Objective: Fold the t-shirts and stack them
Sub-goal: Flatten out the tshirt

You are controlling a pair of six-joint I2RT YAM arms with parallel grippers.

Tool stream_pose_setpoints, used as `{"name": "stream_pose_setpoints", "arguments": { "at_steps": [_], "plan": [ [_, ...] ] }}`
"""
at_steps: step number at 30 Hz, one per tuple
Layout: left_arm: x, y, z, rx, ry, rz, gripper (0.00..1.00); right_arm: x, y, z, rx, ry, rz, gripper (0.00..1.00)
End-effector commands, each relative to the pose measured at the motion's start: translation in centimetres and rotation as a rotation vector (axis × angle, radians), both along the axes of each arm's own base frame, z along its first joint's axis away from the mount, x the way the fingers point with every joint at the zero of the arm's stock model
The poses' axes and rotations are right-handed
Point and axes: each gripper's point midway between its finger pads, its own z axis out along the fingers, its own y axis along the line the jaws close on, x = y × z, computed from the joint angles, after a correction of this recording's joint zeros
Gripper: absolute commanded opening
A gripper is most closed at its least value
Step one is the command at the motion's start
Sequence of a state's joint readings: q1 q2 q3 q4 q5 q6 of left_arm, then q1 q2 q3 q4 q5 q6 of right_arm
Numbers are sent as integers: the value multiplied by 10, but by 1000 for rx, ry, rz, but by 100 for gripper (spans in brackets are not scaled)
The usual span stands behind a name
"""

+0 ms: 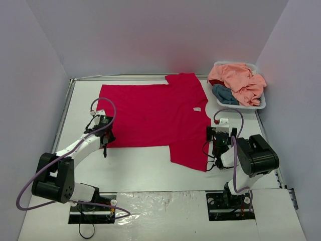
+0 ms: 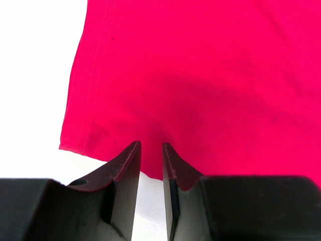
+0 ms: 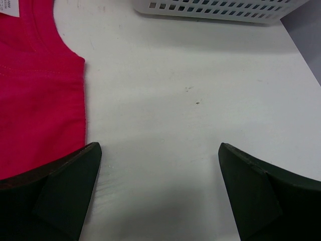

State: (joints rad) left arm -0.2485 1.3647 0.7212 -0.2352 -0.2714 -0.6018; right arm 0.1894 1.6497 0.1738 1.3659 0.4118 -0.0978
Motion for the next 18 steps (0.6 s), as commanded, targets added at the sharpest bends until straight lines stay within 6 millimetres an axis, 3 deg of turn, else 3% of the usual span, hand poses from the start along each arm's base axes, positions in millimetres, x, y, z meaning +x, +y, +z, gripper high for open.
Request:
{"name": "stream_pose_setpoints", "arguments": {
  "at_steps": [1, 10, 18],
  "plan": [
    [3, 2, 10, 14, -37, 1, 23, 33, -1, 92, 88, -410, -45, 100],
    [4, 1, 8, 13, -33, -3, 23, 52, -9, 83, 124, -343, -78, 100],
    [4, -1, 7, 12, -29, -8, 23, 55, -12, 82, 130, -333, -73, 100]
  ]
}}
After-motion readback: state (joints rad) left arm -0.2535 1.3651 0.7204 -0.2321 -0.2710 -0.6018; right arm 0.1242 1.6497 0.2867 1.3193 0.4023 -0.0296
